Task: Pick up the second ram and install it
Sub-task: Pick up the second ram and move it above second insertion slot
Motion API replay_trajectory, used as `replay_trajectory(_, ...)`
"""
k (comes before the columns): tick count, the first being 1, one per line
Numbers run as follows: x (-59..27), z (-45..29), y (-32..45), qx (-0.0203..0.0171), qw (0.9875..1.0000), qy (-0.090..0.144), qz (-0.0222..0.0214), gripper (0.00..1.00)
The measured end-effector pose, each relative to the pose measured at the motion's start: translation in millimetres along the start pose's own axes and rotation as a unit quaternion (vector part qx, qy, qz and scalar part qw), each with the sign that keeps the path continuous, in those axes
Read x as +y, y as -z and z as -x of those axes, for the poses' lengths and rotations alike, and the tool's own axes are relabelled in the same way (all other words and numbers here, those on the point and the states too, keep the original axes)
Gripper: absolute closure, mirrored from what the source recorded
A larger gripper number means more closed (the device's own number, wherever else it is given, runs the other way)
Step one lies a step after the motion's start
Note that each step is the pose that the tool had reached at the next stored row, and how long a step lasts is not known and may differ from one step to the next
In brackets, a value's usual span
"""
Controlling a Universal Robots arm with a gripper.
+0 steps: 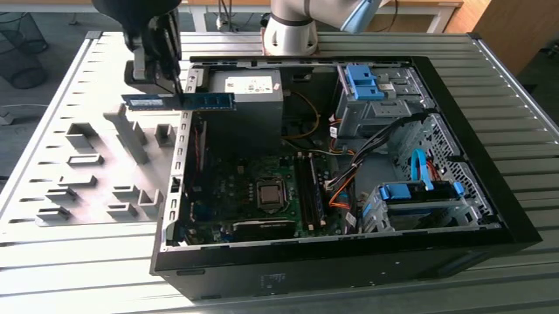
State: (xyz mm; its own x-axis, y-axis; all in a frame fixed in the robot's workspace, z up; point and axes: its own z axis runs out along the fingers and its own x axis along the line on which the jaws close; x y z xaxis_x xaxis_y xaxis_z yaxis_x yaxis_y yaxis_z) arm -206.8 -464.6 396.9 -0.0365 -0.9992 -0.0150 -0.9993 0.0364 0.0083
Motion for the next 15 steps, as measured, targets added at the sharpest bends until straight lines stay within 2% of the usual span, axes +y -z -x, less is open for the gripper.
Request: replay_trajectory(15, -30.1, 1.1, 0.3, 0.0000, 1.0000, 0.000, 0.0000, 0.86)
